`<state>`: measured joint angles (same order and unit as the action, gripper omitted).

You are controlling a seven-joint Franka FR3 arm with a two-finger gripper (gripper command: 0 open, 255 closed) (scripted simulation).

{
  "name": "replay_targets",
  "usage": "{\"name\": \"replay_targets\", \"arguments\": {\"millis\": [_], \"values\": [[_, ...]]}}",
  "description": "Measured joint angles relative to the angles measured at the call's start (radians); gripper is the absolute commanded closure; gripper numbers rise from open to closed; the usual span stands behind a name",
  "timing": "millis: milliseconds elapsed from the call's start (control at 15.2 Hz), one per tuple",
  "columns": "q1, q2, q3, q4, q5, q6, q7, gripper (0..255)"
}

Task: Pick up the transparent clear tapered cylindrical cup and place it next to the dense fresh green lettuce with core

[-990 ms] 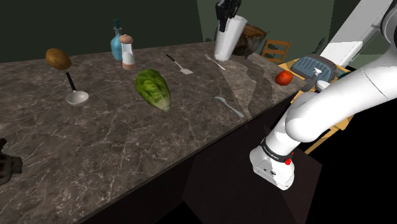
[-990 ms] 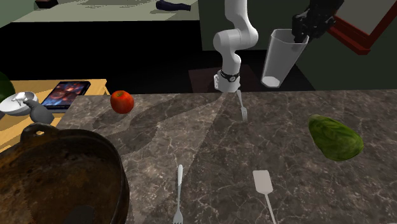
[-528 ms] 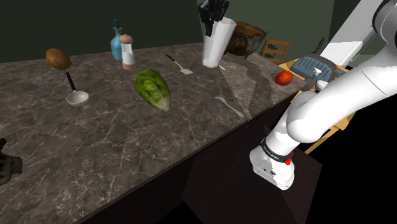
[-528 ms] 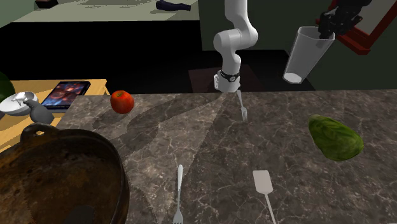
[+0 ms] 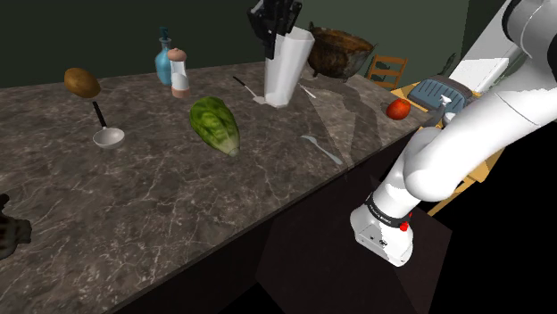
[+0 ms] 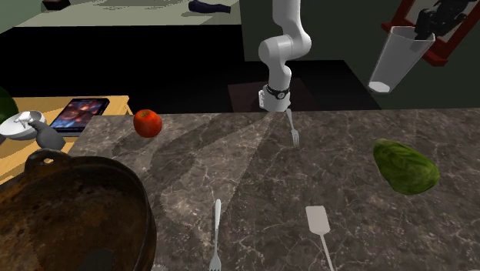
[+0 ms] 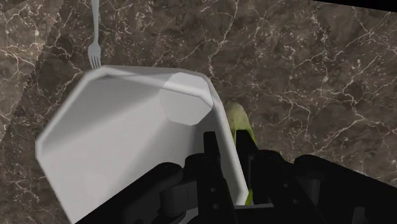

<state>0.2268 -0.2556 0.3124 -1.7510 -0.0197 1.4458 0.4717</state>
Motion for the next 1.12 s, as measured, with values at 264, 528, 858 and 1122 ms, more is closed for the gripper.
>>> {"name": "replay_targets", "arguments": {"millis": [264, 528, 858, 1122], "values": [[0.036, 0.073, 0.075, 0.081, -0.002, -0.018, 0.114, 255], [0.075, 0.166, 0.144, 0.177, -0.023, -0.035, 0.224, 255], [0.124, 0.275, 0.204, 0.282, -0.062, -0.051, 0.333, 255], [0.123, 0.26, 0.204, 0.213, -0.054, 0.006, 0.337, 255]]}}
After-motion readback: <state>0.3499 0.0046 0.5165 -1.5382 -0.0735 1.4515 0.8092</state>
